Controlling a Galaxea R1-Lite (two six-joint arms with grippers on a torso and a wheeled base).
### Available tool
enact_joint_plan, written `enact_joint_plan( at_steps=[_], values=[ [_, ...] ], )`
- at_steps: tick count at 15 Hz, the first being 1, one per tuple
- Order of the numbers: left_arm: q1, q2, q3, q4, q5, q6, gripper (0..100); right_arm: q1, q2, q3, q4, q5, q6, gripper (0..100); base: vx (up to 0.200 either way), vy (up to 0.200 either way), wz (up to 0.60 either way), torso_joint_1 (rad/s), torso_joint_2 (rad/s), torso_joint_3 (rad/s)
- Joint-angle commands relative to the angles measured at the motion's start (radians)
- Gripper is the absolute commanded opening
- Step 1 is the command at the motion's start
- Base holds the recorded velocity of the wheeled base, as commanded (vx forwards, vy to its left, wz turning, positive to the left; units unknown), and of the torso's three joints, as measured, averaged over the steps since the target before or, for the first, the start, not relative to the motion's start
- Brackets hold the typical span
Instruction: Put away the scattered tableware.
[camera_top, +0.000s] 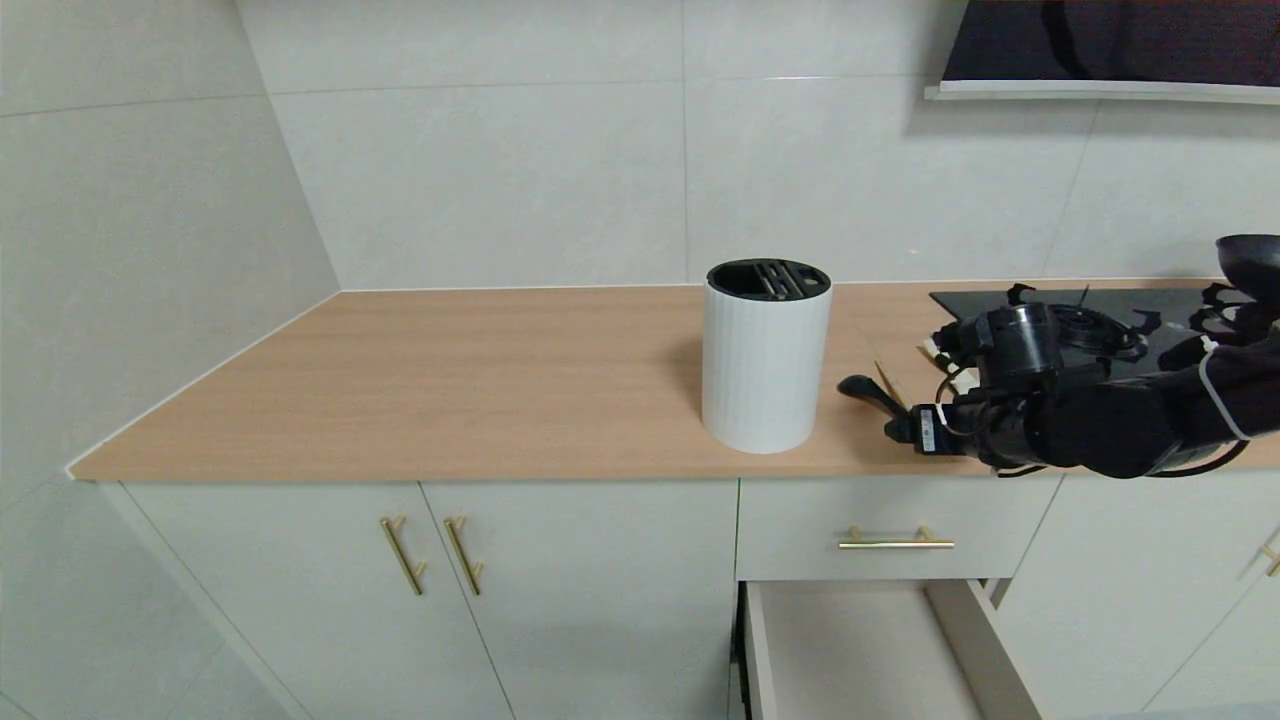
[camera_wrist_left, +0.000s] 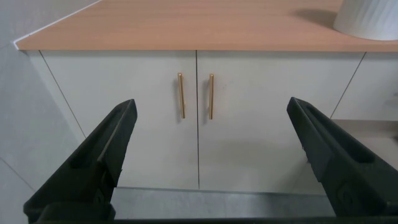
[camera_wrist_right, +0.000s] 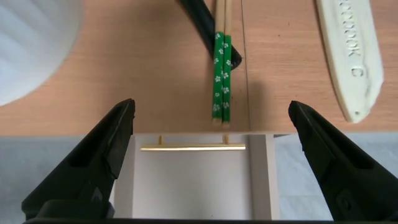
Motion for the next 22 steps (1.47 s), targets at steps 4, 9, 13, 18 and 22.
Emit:
enact_joint_plan(
  at_steps=[4,9,13,18,22],
  values=[
    [0.0,0.002,0.0,0.0,0.0,0.0,100,-0.014,0.047,-0.009,-0.031,-0.001,0.001,100,0.0,0.0,0.0,0.0,0.0,0.0],
    [0.0,0.002,0.0,0.0,0.0,0.0,100,-0.022,0.065,-0.015,-0.038,0.0,0.001,0,0.0,0.0,0.0,0.0,0.0,0.0],
    [0.0,0.002,0.0,0.0,0.0,0.0,100,-0.022,0.07,-0.016,-0.038,0.0,0.001,0,0.0,0.0,0.0,0.0,0.0,0.0],
    [0.0,0.002,0.0,0.0,0.0,0.0,100,-0.022,0.059,-0.016,-0.038,0.0,0.002,0,0.0,0.0,0.0,0.0,0.0,0.0],
    [0.0,0.002,0.0,0.0,0.0,0.0,100,-0.022,-0.003,-0.004,-0.034,0.002,0.008,0,0.0,0.0,0.0,0.0,0.0,0.0]
  ],
)
